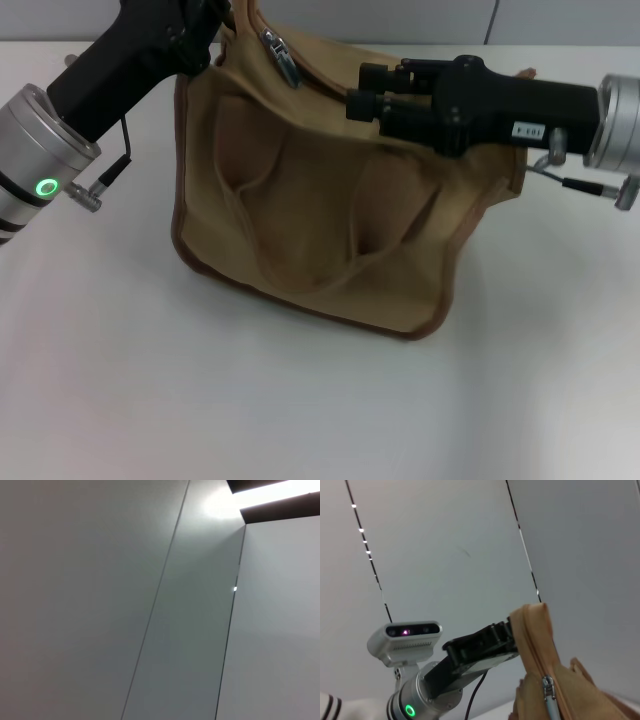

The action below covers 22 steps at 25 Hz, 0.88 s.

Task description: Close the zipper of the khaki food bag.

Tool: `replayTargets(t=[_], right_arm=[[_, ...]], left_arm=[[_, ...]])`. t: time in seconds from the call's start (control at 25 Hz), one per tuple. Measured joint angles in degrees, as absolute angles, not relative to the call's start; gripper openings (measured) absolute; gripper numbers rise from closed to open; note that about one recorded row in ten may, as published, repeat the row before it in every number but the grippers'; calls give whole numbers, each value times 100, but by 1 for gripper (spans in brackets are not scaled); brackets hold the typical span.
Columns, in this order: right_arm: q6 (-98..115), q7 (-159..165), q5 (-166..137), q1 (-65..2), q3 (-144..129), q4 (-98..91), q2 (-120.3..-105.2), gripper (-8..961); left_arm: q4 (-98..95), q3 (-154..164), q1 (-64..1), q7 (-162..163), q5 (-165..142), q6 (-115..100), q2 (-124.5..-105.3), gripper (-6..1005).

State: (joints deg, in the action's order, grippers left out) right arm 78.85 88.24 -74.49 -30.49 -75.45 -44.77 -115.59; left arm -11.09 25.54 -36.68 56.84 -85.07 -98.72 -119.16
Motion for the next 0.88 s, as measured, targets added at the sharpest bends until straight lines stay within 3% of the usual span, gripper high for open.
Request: replayTargets(t=[0.2,0.36,0.52,0.72,0.88], right_arm=[[8095,10451,-8000,-3488,-7288,-4547,-11393,421],[8784,11592,-8285,-3996,-6982,-4558,-11194,421],[9060,12071,-8396,-4259,-6883,-4548,-11130,420],[9201,12756,-8911,-4642,-6886,-4443,-11151,419],[9182,12791,-9187,-4651,-6875,-4513,-11308,419]], left_arm=[[-1047,2564,-3681,5691,-8512,-9922,-11918,70],[-1046,2568,-3683,5697,-8520,-9949,-11918,70],[-1045,2567,-3689,5701,-8522,-9998,-11918,70],[-1047,2567,-3696,5703,-8509,-10137,-11918,71],[-1074,2566,-3701,5705,-8501,-10193,-11918,71]])
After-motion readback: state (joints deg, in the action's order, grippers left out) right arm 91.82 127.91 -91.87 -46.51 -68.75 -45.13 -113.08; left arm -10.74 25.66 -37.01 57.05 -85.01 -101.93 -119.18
